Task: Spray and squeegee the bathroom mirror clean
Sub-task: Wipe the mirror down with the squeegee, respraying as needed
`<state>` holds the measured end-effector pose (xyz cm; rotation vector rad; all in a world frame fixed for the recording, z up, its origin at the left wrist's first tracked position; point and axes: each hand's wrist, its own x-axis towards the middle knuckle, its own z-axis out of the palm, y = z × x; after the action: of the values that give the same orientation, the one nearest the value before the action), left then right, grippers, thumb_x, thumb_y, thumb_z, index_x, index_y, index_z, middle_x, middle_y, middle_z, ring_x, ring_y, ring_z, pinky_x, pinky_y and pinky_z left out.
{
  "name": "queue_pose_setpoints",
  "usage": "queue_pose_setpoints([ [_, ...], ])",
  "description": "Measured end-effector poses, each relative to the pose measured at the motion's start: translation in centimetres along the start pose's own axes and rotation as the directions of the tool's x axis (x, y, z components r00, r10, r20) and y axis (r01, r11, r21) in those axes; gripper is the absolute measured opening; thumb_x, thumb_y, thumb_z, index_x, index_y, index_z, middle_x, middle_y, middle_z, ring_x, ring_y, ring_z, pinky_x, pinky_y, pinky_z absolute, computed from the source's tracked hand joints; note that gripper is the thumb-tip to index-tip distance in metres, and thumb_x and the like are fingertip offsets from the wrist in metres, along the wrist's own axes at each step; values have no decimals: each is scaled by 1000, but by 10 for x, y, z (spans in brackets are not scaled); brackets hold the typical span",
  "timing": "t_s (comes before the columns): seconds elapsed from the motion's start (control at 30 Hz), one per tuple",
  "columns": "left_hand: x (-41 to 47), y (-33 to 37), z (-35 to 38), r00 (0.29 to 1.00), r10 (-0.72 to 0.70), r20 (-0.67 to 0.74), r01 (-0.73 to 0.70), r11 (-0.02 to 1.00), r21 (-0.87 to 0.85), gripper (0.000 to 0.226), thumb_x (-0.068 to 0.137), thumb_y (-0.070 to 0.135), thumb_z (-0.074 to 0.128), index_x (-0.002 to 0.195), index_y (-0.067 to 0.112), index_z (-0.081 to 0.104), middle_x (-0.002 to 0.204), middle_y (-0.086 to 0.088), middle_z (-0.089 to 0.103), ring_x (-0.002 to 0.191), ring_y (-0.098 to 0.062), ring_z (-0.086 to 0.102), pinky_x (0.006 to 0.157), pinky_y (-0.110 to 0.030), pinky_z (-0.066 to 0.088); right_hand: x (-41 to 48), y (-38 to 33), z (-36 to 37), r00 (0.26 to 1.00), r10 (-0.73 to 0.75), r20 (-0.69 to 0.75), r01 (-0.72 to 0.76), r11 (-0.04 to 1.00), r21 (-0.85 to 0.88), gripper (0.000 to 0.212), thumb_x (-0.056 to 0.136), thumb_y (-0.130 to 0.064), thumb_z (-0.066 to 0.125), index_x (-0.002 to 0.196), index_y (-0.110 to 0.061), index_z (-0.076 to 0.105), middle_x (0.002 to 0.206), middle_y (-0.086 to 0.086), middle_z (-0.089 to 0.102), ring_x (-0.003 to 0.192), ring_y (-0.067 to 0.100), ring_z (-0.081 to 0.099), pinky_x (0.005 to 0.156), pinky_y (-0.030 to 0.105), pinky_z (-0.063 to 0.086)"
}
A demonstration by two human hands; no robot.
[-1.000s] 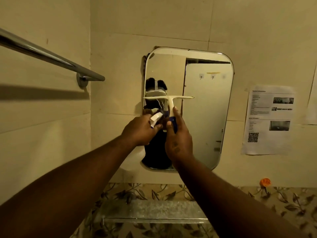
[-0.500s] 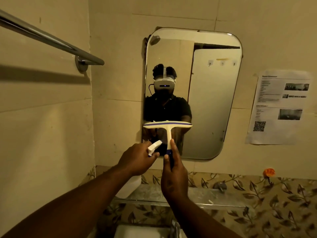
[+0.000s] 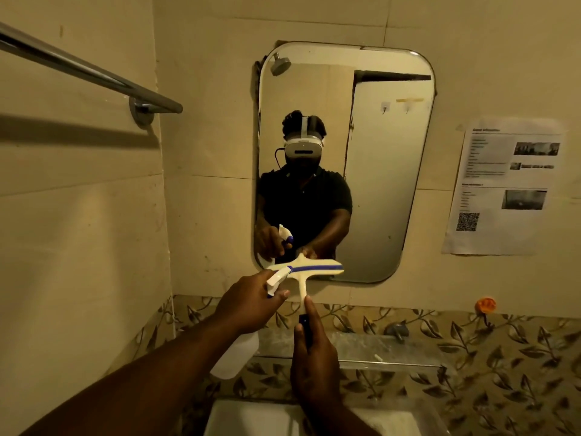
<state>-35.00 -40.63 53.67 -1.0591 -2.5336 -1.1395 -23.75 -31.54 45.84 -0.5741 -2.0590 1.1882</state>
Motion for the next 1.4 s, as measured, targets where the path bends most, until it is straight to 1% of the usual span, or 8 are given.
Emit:
queue_pose_setpoints([
  [0.2,-2,8,4,1000,-3,1,3,1000,0,43,92,51,63,129,30,60,95,4,72,80,-16,69,77,-44,59,-5,21,-19,998,70,-9,-70,997,28,48,104,-33,45,151,-38,35,148,-7,53,128,12,54,92,17,40],
  [0.33,0,20,10,1000,11,-7,-12,1000,-16,44,93,50,64,131,30,58,101,4,72,82,-14,67,76,-39,59,-5,19,-37,999,39,-31,-38,998,55,49,103,-31,49,150,-39,39,144,-14,52,119,0,48,94,17,37],
  [0.6,14,54,19,998,55,-41,-59,994,-89,40,90,50,65,127,34,60,90,7,71,73,-16,68,71,-46,60,12,11,-102,989,-34,-145,44,997,62,48,103,-36,47,147,-49,34,132,-20,54,112,0,52,81,12,42],
  [0.77,22,77,29,994,94,-49,-97,993,-67,43,89,51,66,129,35,60,94,5,72,79,-19,69,72,-45,59,21,24,-134,987,-44,-152,54,997,58,44,101,-40,49,138,-62,38,137,-17,58,119,10,59,98,41,53],
  [0.9,29,98,37,991,129,-41,-131,990,-50,43,90,50,65,129,31,61,96,6,72,84,-17,68,75,-44,58,27,23,-154,991,-75,-115,85,993,77,44,101,-40,51,131,-69,39,131,-19,61,117,10,60,97,40,54],
  [1.03,41,117,38,993,116,-21,-117,989,-94,41,89,54,63,125,35,57,90,7,70,62,-16,70,64,-48,62,49,-8,-177,970,-155,-188,175,980,94,44,101,-45,48,141,-59,37,143,-19,53,117,9,60,96,42,56],
  [1.13,51,132,34,990,133,-34,-136,984,-118,50,88,56,63,132,33,55,100,5,68,74,-18,70,65,-48,63,79,-48,-197,959,-194,-205,225,965,138,45,102,-43,47,145,-51,38,144,-11,55,125,16,57,100,46,54],
  [1.4,90,199,0,987,137,-81,-146,981,-127,56,96,42,62,146,25,45,105,-4,67,68,-18,69,49,-23,54,161,-173,-236,904,-355,-238,394,909,139,42,101,-39,46,142,-50,40,136,-4,58,116,20,61,95,48,56],
])
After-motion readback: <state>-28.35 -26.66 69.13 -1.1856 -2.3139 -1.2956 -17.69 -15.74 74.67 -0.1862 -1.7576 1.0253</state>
